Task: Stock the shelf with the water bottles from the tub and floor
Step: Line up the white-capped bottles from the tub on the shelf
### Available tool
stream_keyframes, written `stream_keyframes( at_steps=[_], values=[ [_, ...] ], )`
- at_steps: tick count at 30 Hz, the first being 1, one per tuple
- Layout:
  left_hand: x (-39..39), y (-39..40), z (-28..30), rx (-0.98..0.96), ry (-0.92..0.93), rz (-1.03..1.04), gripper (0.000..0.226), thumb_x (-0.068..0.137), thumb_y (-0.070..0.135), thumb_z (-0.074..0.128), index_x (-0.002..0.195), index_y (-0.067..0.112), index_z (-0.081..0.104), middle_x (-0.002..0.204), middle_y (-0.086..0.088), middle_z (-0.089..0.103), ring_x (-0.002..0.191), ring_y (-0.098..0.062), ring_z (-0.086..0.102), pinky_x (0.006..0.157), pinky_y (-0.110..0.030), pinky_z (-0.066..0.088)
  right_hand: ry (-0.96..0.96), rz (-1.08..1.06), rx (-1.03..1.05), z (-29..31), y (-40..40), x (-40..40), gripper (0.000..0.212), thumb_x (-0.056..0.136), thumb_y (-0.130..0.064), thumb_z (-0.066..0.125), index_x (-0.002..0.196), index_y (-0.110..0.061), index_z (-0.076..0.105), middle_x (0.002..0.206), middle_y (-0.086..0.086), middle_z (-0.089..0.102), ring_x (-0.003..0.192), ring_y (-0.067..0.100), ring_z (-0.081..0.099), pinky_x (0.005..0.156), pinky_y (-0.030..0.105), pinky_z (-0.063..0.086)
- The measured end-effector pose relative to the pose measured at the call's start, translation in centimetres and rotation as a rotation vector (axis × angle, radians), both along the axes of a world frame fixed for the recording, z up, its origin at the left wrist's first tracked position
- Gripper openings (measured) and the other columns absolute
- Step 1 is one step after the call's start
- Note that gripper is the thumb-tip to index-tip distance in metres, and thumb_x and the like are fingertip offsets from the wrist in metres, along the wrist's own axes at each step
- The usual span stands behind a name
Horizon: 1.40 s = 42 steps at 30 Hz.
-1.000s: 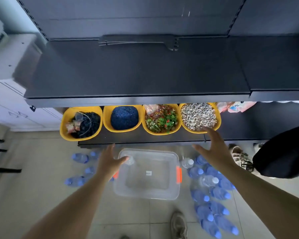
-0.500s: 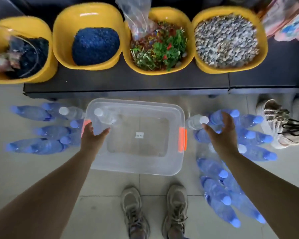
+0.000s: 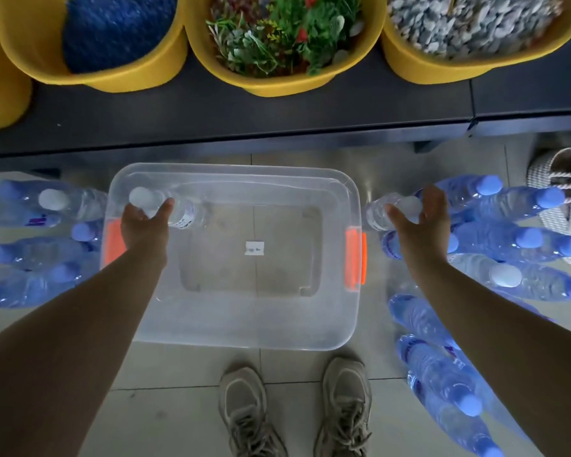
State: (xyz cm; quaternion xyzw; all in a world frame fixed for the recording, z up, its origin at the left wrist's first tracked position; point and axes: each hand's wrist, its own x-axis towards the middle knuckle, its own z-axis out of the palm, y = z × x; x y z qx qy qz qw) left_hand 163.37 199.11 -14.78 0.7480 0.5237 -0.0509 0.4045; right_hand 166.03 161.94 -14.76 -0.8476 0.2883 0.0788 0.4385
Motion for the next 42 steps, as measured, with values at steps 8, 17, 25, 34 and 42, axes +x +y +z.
stream_keyframes(
  at_steps=[8, 17, 25, 34, 42],
  values=[
    [0.7, -1.3, 0.1, 0.02, -0.075, 0.096, 0.066, 0.083, 0.034, 0.068, 0.138, 0.016, 0.037, 0.137, -0.004, 0.048, 0.128, -0.023, 0.044, 0.106, -0.03, 0.032, 0.016, -0.021, 0.078, -1.3, 0.3, 0.0, 0.044, 0.077, -0.02, 0.073, 0.117, -0.023, 0.054, 0.109, -0.004, 0.059, 0.099, 0.015, 0.054, 0.086, 0.031, 0.045],
    [-0.3, -1.5, 0.0, 0.004, -0.118, -0.025, 0.051, 0.08, 0.026, 0.072, 0.126, 0.021, 0.05, 0.13, -0.005, 0.053, 0.121, -0.023, 0.049, 0.102, -0.033, 0.038, -0.021, 0.018, 0.101, -1.3, -0.1, 0.1, 0.03, 0.086, -0.025, 0.065, 0.114, -0.019, 0.055, 0.101, -0.006, 0.058, 0.095, 0.012, 0.053, 0.085, 0.028, 0.044],
    [-1.7, -4.0, 5.6, 0.024, -0.086, -0.113, 0.055, 0.076, 0.031, 0.075, 0.125, 0.02, 0.054, 0.125, -0.007, 0.059, 0.115, -0.028, 0.054, 0.103, -0.044, 0.042, -0.059, 0.106, 0.079, 6.2, 0.3, 0.5, 0.031, 0.086, -0.025, 0.065, 0.115, -0.018, 0.057, 0.099, -0.004, 0.058, 0.078, 0.013, 0.054, 0.055, 0.005, 0.037],
    [-2.4, -6.0, 21.7, 0.078, -0.16, -0.2, 0.052, 0.078, 0.028, 0.073, 0.127, 0.022, 0.055, 0.119, -0.008, 0.06, 0.11, -0.028, 0.053, 0.086, -0.031, 0.038, -0.124, 0.148, 0.128, 22.0, 1.7, 1.4, 0.044, 0.08, -0.032, 0.07, 0.121, -0.027, 0.056, 0.106, -0.004, 0.064, 0.1, 0.02, 0.06, 0.09, 0.04, 0.05],
    [-2.5, -2.3, 38.8, 0.071, -0.262, -0.367, 0.049, 0.066, 0.042, 0.078, 0.109, 0.024, 0.063, 0.093, -0.003, 0.069, 0.085, -0.026, 0.064, 0.069, -0.036, 0.05, -0.324, 0.24, 0.131, 41.3, 4.3, 0.0, 0.041, 0.08, -0.042, 0.067, 0.117, -0.026, 0.057, 0.105, -0.002, 0.063, 0.097, 0.017, 0.056, 0.082, 0.032, 0.045]
  ],
)
